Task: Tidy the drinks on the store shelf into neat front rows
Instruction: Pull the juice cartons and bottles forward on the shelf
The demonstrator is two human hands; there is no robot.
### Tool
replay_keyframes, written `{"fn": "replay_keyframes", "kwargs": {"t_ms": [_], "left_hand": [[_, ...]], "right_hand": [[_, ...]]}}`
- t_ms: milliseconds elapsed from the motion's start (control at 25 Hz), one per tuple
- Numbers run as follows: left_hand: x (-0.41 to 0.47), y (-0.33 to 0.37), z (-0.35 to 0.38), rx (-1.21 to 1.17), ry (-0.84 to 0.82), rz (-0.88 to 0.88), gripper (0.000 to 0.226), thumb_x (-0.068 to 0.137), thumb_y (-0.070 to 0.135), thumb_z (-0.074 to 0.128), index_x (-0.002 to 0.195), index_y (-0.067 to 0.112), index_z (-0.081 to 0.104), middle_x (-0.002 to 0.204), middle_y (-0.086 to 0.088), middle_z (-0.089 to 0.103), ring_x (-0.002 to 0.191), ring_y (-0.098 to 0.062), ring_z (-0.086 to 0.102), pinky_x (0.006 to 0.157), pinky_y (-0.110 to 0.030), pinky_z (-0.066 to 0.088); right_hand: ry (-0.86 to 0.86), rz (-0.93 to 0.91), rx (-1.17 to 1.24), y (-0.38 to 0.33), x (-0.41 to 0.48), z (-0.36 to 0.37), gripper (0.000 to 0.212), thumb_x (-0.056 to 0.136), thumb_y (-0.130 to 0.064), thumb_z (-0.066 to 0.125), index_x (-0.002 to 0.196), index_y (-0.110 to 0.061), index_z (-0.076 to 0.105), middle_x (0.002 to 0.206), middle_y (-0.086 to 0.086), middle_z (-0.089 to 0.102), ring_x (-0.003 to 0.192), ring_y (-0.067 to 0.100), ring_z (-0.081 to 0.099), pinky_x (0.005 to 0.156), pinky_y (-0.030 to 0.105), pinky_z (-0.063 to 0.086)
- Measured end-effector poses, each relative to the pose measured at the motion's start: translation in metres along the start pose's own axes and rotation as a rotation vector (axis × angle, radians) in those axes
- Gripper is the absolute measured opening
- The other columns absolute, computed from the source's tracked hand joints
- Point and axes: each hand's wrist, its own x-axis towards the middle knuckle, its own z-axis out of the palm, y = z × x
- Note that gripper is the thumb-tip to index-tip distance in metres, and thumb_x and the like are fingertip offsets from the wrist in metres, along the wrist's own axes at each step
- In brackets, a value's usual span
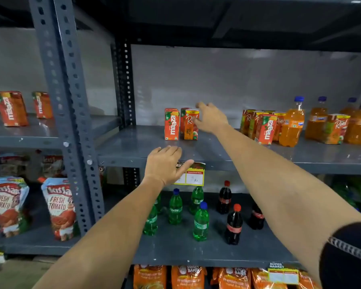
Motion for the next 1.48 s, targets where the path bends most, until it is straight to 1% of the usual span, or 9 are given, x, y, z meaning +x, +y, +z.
{"fn": "replay_keyframes", "kwargs": {"t_ms": [240, 400, 640, 760, 880, 1080, 1240, 1360, 1480], "left_hand": [[0.002, -0.003, 0.010, 0.026, 0.132, 0.044, 0.065, 0.093, 0.058, 0.028, 0.089, 0.011, 0.072, 0.083, -0.001, 0.074, 0.074, -0.020, 0.070, 0.068, -0.031, 0.051], [0.000, -0.005, 0.014, 0.037, 0.171, 0.046, 0.064, 0.093, 0.058, 0.030, 0.091, 0.011, 0.073, 0.086, -0.002, 0.075, 0.078, -0.020, 0.071, 0.068, -0.031, 0.052], [0.000, 0.001, 0.011, 0.032, 0.145, 0.021, 0.056, 0.089, 0.053, 0.039, 0.095, 0.010, 0.074, 0.093, -0.005, 0.076, 0.084, -0.022, 0.072, 0.072, -0.033, 0.053], [0.004, 0.012, 0.004, 0.014, 0.033, -0.010, 0.056, 0.089, 0.050, 0.037, 0.098, 0.009, 0.073, 0.098, -0.007, 0.076, 0.091, -0.025, 0.071, 0.079, -0.038, 0.052], [0.019, 0.036, -0.002, 0.016, -0.127, -0.036, 0.068, 0.090, 0.056, 0.024, 0.101, 0.008, 0.071, 0.103, -0.010, 0.074, 0.105, -0.028, 0.066, 0.094, -0.044, 0.044], [0.062, 0.112, -0.005, 0.047, -0.276, 0.001, 0.083, 0.086, 0.066, 0.007, 0.112, 0.013, 0.065, 0.119, -0.007, 0.068, 0.123, -0.024, 0.054, 0.107, -0.044, 0.031], [0.074, 0.140, 0.007, 0.052, -0.295, -0.025, 0.077, 0.089, 0.066, 0.012, 0.109, 0.014, 0.065, 0.114, -0.006, 0.069, 0.109, -0.024, 0.061, 0.098, -0.042, 0.039], [0.068, 0.141, 0.013, 0.087, -0.298, -0.064, 0.080, 0.084, 0.067, 0.002, 0.096, 0.018, 0.063, 0.098, -0.001, 0.070, 0.088, -0.022, 0.065, 0.071, -0.035, 0.043], [0.068, 0.140, 0.018, 0.082, -0.299, -0.067, 0.085, 0.082, 0.069, -0.001, 0.101, 0.018, 0.064, 0.101, 0.000, 0.070, 0.089, -0.022, 0.066, 0.065, -0.034, 0.043]], "right_hand": [[-0.255, -0.032, -0.052, -0.012, 0.040, 0.010, 0.054, 0.092, -0.024, 0.054, 0.142, -0.027, 0.035, 0.143, 0.015, 0.042, 0.126, 0.034, 0.049, 0.094, 0.041, 0.048], [-0.235, -0.036, 0.068, -0.015, 0.048, 0.009, 0.040, 0.093, -0.020, 0.055, 0.131, -0.019, 0.043, 0.134, 0.016, 0.052, 0.113, 0.033, 0.057, 0.074, 0.033, 0.047], [-0.234, -0.098, 0.041, 0.009, 0.037, -0.018, 0.033, 0.090, -0.021, 0.057, 0.121, -0.012, 0.049, 0.126, 0.017, 0.057, 0.106, 0.031, 0.057, 0.072, 0.032, 0.043], [-0.195, -0.077, -0.030, 0.046, 0.028, -0.045, 0.032, 0.087, -0.019, 0.053, 0.117, -0.009, 0.053, 0.125, 0.017, 0.059, 0.111, 0.034, 0.054, 0.077, 0.032, 0.041], [-0.219, -0.027, -0.073, 0.084, 0.025, -0.064, 0.031, 0.085, -0.020, 0.055, 0.115, -0.011, 0.056, 0.127, 0.016, 0.060, 0.115, 0.036, 0.055, 0.084, 0.032, 0.045], [-0.236, -0.028, -0.049, 0.115, 0.021, -0.078, 0.031, 0.085, -0.021, 0.056, 0.114, -0.012, 0.057, 0.124, 0.018, 0.060, 0.112, 0.035, 0.057, 0.080, 0.030, 0.044], [-0.262, -0.049, -0.091, 0.128, 0.019, -0.072, 0.032, 0.089, -0.020, 0.052, 0.119, -0.008, 0.054, 0.124, 0.018, 0.059, 0.112, 0.035, 0.055, 0.081, 0.035, 0.046], [-0.294, -0.068, -0.105, 0.134, 0.016, -0.060, 0.034, 0.090, -0.022, 0.052, 0.122, -0.010, 0.050, 0.126, 0.018, 0.056, 0.112, 0.034, 0.055, 0.078, 0.034, 0.043], [-0.254, -0.140, -0.163, 0.143, 0.019, -0.075, 0.043, 0.090, -0.030, 0.056, 0.127, -0.010, 0.051, 0.133, 0.016, 0.054, 0.122, 0.033, 0.050, 0.093, 0.037, 0.044]]}}
